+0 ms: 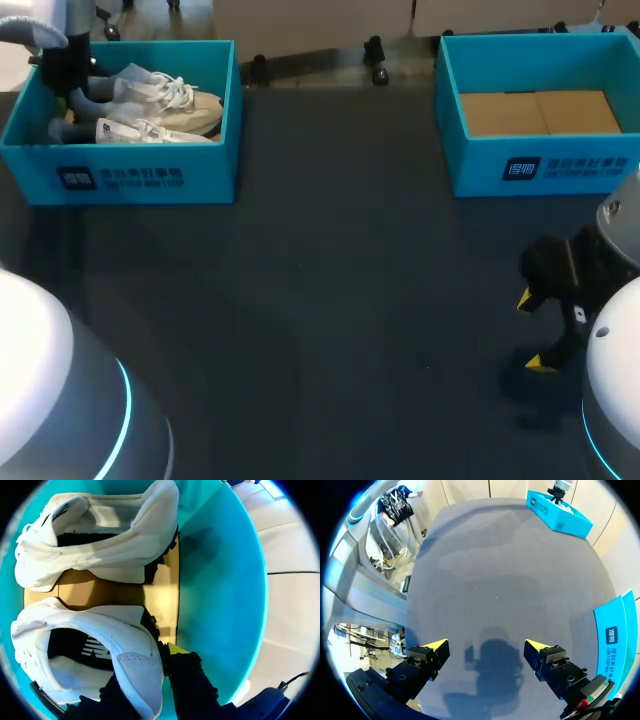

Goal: Take the shoe out of the shoebox, open the shoe tongue, remove and reinsert the insole, then place the shoe into the shoebox

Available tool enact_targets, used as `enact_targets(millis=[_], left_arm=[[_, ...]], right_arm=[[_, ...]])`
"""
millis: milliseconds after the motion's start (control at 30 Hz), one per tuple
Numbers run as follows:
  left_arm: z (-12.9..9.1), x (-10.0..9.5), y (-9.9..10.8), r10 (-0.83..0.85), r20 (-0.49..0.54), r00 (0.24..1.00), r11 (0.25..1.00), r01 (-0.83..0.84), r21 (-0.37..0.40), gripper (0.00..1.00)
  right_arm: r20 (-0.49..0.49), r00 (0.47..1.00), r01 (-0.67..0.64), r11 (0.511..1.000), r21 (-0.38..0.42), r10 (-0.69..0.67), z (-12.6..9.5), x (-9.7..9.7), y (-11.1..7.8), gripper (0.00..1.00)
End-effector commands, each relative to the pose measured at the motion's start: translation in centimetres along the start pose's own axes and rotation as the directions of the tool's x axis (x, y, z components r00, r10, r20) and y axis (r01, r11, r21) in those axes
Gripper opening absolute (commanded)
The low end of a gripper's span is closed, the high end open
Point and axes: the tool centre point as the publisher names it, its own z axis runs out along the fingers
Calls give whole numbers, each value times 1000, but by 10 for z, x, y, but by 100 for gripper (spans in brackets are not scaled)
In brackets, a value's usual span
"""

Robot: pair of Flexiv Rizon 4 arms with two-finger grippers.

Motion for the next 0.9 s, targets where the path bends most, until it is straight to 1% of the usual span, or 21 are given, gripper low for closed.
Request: enact_targets(millis=[33, 100, 233, 367, 500, 533, 567, 600, 667, 733, 767, 900], left_arm=[[1, 0, 4, 3, 5, 1000, 1000, -3, 7, 22], [1, 0, 4, -1, 3, 1000, 1000, 1, 5, 30], [1, 1, 3, 0, 10, 1000, 1000, 0, 7, 49], [-2, 2, 3, 0, 17, 1000, 1000, 0, 11, 49], [-12, 3, 3, -2, 51, 999, 1000, 0, 28, 49], [-15, 3, 3, -1, 56, 998, 1000, 0, 28, 53], [-18, 3, 2, 2, 67, 998, 1000, -3, 27, 64], [-22, 3, 2, 2, 76, 997, 1000, -4, 29, 71], [-29, 2, 2, 5, 91, 996, 1000, -8, 26, 88], [-36, 2, 1, 7, 102, 995, 1000, -9, 21, 98], [-40, 2, 0, 8, 107, 994, 1000, -10, 17, 100], [-55, 4, -2, 8, 125, 992, 1000, -9, 8, 100]], right_arm=[[4, 1000, 0, 1000, 1, 0, 0, 2, 0, 100], [4, 1000, 0, 1000, 1, 0, 0, 2, 0, 100], [4, 1000, 0, 1000, 1, 0, 0, 2, 0, 100], [4, 1000, 0, 1000, 1, 0, 0, 2, 0, 100], [4, 1000, 0, 1000, 1, 0, 0, 2, 0, 100], [4, 1000, 0, 1000, 1, 0, 0, 2, 0, 100], [4, 1000, 0, 1000, 1, 0, 0, 2, 0, 100], [4, 1000, 0, 1000, 1, 0, 0, 2, 0, 100], [4, 1000, 0, 1000, 1, 0, 0, 2, 0, 100], [4, 1000, 0, 1000, 1, 0, 0, 2, 0, 100], [4, 1000, 0, 1000, 1, 0, 0, 2, 0, 100], [4, 1000, 0, 1000, 1, 0, 0, 2, 0, 100]])
